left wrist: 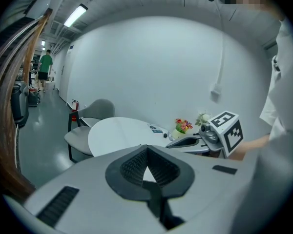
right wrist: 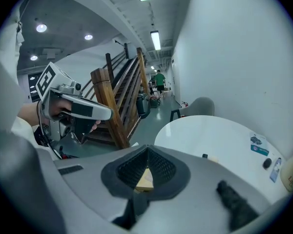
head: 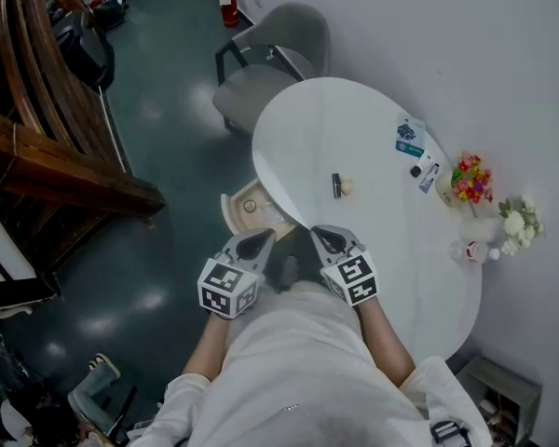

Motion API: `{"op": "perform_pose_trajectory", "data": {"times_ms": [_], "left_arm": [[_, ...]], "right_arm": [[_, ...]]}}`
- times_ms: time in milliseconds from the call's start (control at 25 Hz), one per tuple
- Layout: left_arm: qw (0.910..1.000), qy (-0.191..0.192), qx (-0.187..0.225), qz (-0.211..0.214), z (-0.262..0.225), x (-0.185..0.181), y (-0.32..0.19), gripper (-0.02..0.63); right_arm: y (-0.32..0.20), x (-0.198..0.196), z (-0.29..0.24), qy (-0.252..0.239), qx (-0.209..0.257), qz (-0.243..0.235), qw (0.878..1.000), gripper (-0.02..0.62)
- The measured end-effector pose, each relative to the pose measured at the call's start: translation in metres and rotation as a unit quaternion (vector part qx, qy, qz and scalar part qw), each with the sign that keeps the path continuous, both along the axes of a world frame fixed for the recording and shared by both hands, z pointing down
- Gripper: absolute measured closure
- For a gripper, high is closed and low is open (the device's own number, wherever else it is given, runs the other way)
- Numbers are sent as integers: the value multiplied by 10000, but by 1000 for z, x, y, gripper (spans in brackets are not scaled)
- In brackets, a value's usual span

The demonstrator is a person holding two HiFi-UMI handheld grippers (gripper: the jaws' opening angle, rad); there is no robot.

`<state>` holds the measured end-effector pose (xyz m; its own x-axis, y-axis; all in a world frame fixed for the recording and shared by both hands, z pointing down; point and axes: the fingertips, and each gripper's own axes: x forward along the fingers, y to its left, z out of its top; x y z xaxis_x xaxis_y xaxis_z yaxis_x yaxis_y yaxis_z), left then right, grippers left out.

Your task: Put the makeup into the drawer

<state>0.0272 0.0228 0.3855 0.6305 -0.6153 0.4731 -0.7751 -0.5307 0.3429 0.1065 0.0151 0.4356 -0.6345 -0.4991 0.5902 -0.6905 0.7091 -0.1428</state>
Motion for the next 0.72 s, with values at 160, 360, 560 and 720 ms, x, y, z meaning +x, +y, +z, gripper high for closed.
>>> {"op": "perform_pose_trajectory", "data": {"times_ms": [160, 360, 560, 720], "left_arm": [[10000, -44, -45, -4, 1, 3, 1, 598], [9997, -151, -118, -180, 2, -5, 7, 598], [9983, -277, -303, -419, 7, -22, 18, 597], [9965, -379, -470, -581, 12, -33, 26, 598]], "right_arm": [[-12, 20, 9, 138, 52, 244, 9996, 581], [-47, 65, 43, 826, 102, 579, 9949, 578], [-82, 105, 80, 1217, -119, 913, 9883, 554], [-106, 119, 103, 1401, -227, 990, 9849, 511]]}}
